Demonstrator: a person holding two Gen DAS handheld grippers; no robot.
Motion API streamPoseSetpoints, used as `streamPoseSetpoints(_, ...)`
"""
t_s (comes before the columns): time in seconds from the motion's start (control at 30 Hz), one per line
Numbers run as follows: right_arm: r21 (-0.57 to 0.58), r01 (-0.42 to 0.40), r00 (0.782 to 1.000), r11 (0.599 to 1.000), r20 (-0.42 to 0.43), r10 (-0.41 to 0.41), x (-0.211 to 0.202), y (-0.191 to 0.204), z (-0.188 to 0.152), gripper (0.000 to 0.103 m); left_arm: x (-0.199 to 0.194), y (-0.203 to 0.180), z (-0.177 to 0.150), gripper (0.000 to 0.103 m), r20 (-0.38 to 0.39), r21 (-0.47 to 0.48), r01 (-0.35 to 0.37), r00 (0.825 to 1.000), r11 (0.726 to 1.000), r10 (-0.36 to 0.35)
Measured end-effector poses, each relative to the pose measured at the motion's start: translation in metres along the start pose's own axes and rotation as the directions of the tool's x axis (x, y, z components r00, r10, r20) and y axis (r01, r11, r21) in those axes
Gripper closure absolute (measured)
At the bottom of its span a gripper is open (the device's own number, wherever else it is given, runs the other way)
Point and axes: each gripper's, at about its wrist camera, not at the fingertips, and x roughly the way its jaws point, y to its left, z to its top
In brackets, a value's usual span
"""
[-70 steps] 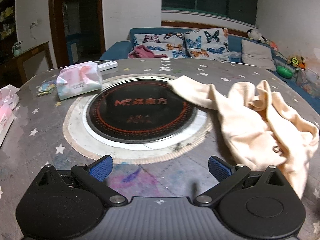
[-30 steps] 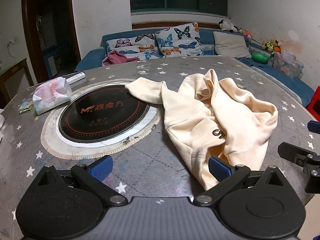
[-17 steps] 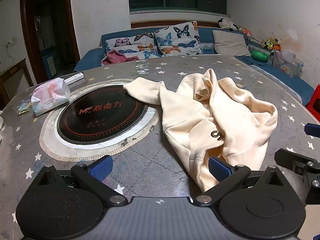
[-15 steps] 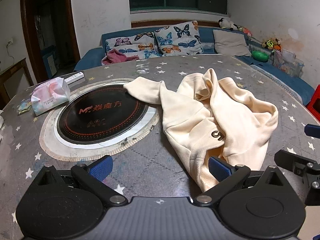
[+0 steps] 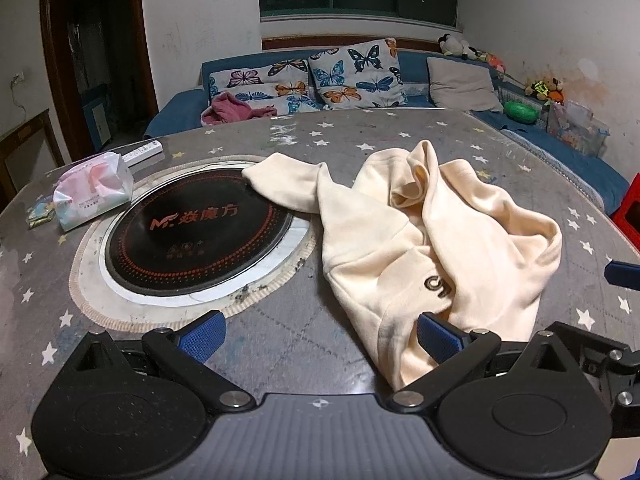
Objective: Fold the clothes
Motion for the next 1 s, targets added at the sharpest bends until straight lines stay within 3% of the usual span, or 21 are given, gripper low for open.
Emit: streamPoseSetpoints(1.0, 0.024, -0.027, 0.999, 0.999, -0.036, 0.028, 0.037, -0.010, 0.026, 0.000, 0.032, -0.001, 0.022, 0.000, -0.043, -0.001, -0.003, 0.999, 1.000, 0.003)
